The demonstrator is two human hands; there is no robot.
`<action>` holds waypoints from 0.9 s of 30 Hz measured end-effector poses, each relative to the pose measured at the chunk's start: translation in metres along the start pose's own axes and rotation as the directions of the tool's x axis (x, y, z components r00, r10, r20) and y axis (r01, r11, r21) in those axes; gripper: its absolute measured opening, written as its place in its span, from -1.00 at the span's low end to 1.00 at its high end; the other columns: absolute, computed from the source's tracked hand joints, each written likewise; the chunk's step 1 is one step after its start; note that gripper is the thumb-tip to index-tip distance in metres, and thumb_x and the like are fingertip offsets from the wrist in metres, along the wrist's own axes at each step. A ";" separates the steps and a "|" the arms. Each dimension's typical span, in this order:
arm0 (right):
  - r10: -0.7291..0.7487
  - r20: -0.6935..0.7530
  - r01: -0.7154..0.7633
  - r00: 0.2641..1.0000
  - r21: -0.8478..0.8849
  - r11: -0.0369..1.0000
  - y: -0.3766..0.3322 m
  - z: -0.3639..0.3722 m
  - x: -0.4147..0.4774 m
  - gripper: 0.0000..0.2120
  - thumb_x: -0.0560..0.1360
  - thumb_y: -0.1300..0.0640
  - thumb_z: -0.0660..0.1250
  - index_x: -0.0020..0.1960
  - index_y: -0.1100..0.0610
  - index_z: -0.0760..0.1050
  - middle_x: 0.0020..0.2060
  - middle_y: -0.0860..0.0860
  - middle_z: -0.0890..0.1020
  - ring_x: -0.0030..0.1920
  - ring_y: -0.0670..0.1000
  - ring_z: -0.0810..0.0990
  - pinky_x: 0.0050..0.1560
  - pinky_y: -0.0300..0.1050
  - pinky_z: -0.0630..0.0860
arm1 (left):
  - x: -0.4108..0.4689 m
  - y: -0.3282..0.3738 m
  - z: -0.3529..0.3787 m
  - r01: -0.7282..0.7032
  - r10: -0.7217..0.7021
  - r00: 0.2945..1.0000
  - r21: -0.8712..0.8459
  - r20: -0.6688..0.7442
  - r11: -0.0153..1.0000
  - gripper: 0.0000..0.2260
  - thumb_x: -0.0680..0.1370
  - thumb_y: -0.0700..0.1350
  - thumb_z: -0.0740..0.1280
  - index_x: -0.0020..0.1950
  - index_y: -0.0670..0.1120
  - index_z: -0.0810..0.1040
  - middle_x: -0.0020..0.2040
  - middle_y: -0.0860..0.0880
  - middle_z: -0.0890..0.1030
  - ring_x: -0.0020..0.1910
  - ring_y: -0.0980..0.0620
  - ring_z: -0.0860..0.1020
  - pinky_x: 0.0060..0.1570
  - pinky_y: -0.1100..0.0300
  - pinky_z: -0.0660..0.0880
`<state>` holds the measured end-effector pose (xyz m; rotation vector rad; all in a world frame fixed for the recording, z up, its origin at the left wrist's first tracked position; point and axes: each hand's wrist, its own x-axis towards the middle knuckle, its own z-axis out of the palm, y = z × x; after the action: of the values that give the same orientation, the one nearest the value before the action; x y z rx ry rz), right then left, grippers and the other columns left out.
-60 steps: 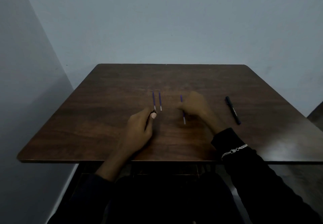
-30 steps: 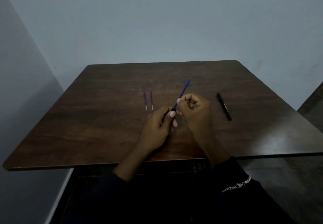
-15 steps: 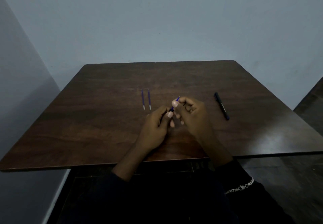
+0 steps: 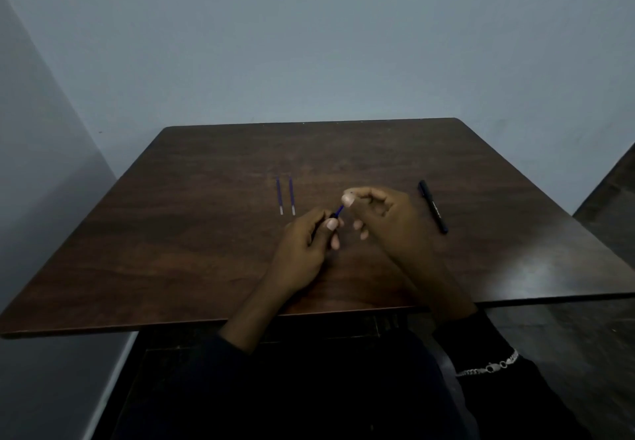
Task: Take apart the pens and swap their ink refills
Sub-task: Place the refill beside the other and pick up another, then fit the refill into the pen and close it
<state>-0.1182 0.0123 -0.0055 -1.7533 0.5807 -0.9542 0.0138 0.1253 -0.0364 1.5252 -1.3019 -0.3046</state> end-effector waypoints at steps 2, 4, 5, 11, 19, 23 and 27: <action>0.032 -0.120 -0.044 0.992 -0.102 0.994 -0.001 -0.019 0.008 -0.92 0.60 0.09 0.40 -0.03 -0.02 0.67 -0.41 -0.10 0.68 -0.45 -0.19 0.60 -0.45 -0.30 0.51 | 0.000 -0.002 0.001 0.017 -0.016 1.000 -0.020 0.008 1.000 -0.81 0.73 -0.19 0.21 0.02 -0.14 0.59 -0.27 0.02 0.63 -0.37 0.12 0.52 -0.26 0.16 0.45; 0.057 -0.189 -0.109 0.980 -0.275 0.955 0.000 -0.040 0.019 -0.89 0.60 0.13 0.38 0.01 0.06 0.69 -0.42 -0.09 0.65 -0.45 -0.18 0.60 -0.39 -0.25 0.56 | 0.000 -0.003 0.002 0.027 -0.027 1.000 -0.030 0.014 0.999 -0.81 0.74 -0.18 0.20 0.04 -0.12 0.59 -0.27 0.02 0.63 -0.38 0.12 0.52 -0.27 0.20 0.45; 0.064 -0.185 -0.133 0.981 -0.389 0.912 0.002 -0.049 0.024 -0.88 0.58 0.16 0.38 0.00 0.11 0.70 -0.37 -0.11 0.65 -0.40 -0.17 0.60 -0.32 -0.23 0.58 | 0.000 -0.003 0.002 0.030 -0.030 0.999 -0.034 0.016 0.999 -0.81 0.74 -0.18 0.20 0.04 -0.11 0.59 -0.27 0.02 0.63 -0.39 0.12 0.52 -0.27 0.22 0.45; 0.291 -0.103 -0.277 0.951 -0.703 0.656 0.017 -0.074 0.048 -0.86 0.52 0.25 0.38 -0.15 0.18 0.71 -0.19 0.03 0.73 -0.33 -0.14 0.60 -0.37 -0.30 0.47 | -0.001 -0.003 0.004 0.033 -0.033 0.999 -0.040 0.017 0.999 -0.81 0.73 -0.13 0.20 0.04 -0.08 0.59 -0.28 0.01 0.63 -0.40 0.13 0.52 -0.30 0.20 0.47; 0.402 -0.111 -0.364 0.909 -0.682 0.634 0.026 -0.071 0.051 -0.90 0.50 0.28 0.43 -0.19 0.20 0.67 -0.30 0.10 0.71 -0.27 0.12 0.75 -0.21 0.18 0.73 | -0.002 0.001 0.003 0.046 -0.046 0.999 -0.029 0.017 0.999 -0.82 0.73 -0.18 0.21 0.05 -0.13 0.59 -0.28 0.01 0.63 -0.39 0.10 0.52 -0.27 0.15 0.47; 0.451 -0.120 -0.404 0.885 -0.680 0.612 0.021 -0.070 0.052 -0.92 0.53 0.27 0.40 -0.08 0.27 0.66 -0.20 0.17 0.71 -0.27 0.12 0.73 -0.11 0.16 0.73 | -0.002 0.002 0.003 0.054 -0.053 0.998 -0.029 0.022 0.998 -0.81 0.73 -0.17 0.20 0.05 -0.13 0.60 -0.28 -0.01 0.64 -0.39 0.11 0.53 -0.28 0.19 0.47; 0.448 -0.133 -0.393 0.884 -0.731 0.558 0.014 -0.065 0.054 -0.86 0.54 0.26 0.36 -0.04 0.34 0.63 -0.14 0.27 0.71 -0.20 0.21 0.75 -0.07 0.17 0.71 | -0.002 0.002 0.003 0.052 -0.052 0.998 -0.031 0.025 0.998 -0.81 0.73 -0.18 0.20 0.05 -0.14 0.59 -0.28 0.00 0.63 -0.40 0.13 0.52 -0.29 0.22 0.47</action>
<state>-0.1402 -0.0689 0.0106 -2.1796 1.4363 -0.2880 0.0097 0.1255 -0.0364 1.5346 -1.2719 -0.3765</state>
